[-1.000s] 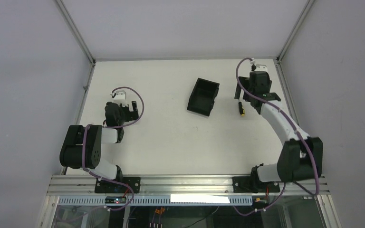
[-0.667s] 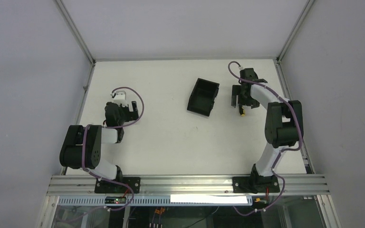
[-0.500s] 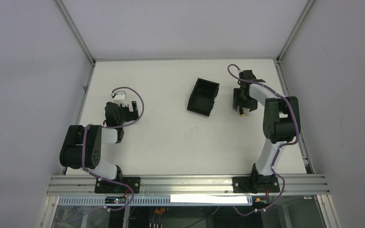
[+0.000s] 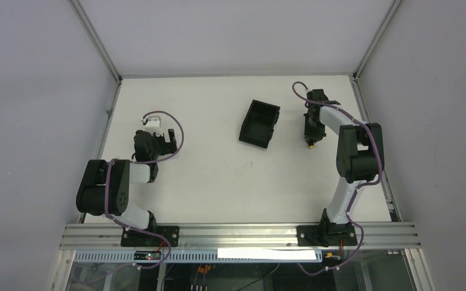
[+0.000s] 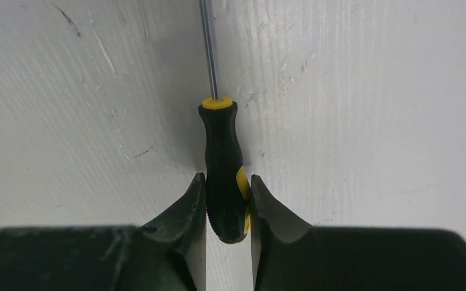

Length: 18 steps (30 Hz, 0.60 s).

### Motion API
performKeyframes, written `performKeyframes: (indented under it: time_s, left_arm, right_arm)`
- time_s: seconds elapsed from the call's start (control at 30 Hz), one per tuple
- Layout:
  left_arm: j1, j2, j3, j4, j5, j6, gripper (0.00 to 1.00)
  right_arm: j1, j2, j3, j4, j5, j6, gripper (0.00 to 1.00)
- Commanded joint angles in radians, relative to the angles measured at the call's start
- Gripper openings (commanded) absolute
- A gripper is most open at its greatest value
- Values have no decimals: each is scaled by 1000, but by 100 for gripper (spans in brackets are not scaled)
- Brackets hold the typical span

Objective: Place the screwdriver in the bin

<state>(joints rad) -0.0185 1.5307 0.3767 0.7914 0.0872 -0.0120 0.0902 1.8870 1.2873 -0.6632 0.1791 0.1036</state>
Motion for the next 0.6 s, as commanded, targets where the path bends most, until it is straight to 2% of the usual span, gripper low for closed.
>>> performKeyframes:
  time_s: [0.0,0.37,0.57]
  left_arm:
    - [-1,-23,-1,27,3,-2,99]
    - [-1,-22,-1,26,2,-2,99]
    - [-1,-22,-1,28,2,-2,99]
  right_arm:
    - [-4,-125,95,-77,36,35,2]
    - [-2,-260,287,-248,-3,123,4]
    - [41,-281,323,-201,-189,255,5]
